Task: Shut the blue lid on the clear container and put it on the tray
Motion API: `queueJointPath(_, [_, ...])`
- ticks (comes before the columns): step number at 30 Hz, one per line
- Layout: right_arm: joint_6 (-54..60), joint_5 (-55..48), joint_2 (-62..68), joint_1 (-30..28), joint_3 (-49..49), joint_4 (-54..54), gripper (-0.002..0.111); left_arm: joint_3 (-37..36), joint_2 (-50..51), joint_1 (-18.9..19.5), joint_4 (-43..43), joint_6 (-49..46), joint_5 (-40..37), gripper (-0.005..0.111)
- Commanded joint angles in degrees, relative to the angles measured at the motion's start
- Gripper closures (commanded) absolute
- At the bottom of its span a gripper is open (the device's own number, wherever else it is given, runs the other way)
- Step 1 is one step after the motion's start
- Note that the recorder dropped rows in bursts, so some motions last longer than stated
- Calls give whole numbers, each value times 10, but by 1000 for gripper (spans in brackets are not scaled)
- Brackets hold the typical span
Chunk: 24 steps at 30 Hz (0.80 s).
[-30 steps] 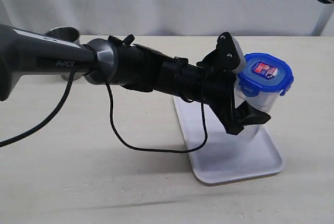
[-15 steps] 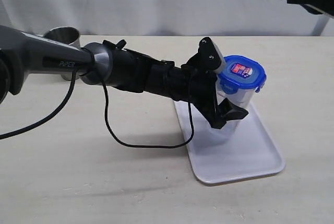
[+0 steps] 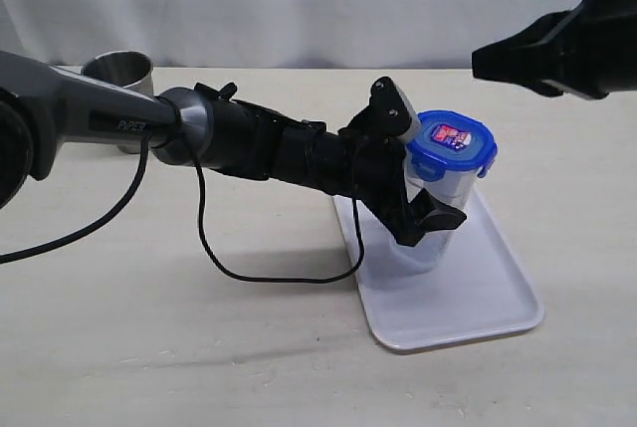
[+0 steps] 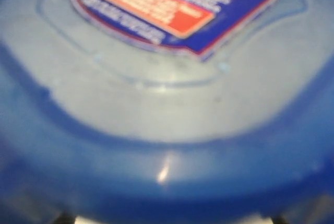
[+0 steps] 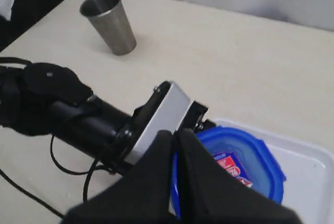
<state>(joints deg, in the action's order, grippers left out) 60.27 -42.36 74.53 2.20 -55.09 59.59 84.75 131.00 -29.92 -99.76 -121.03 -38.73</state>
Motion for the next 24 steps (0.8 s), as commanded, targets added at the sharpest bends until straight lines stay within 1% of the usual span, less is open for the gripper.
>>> queueJointPath(1, [-38,-31,41,0,-1,-43,104,0,4,1,-2,-18,-9,107])
queueJointPath(3, [-42,-31,58,0,-1,-54,104,0,4,1,-2,-18,-9,107])
queueJointPath(7, [-40,2,92,0,-1,-50,104,0,4,1,-2,-18,-10,107])
queueJointPath(16, [-36,5,155,0,-1,-50,104,0,4,1,-2,-1,-14,107])
queueJointPath(18, [-36,5,155,0,-1,-50,104,0,4,1,-2,-1,-17,103])
queueJointPath(20, [-36,5,155,0,-1,-50,104,0,4,1,13,-2,-24,80])
queueJointPath(21, [-36,5,156,0,-1,-50,104,0,4,1,23,-2,-27,65])
queueJointPath(23, [-36,4,156,0,-1,-52,104,0,4,1,33,0,-22,28])
queueJointPath(24, [-36,4,156,0,-1,-53,104,0,4,1,33,3,-11,19])
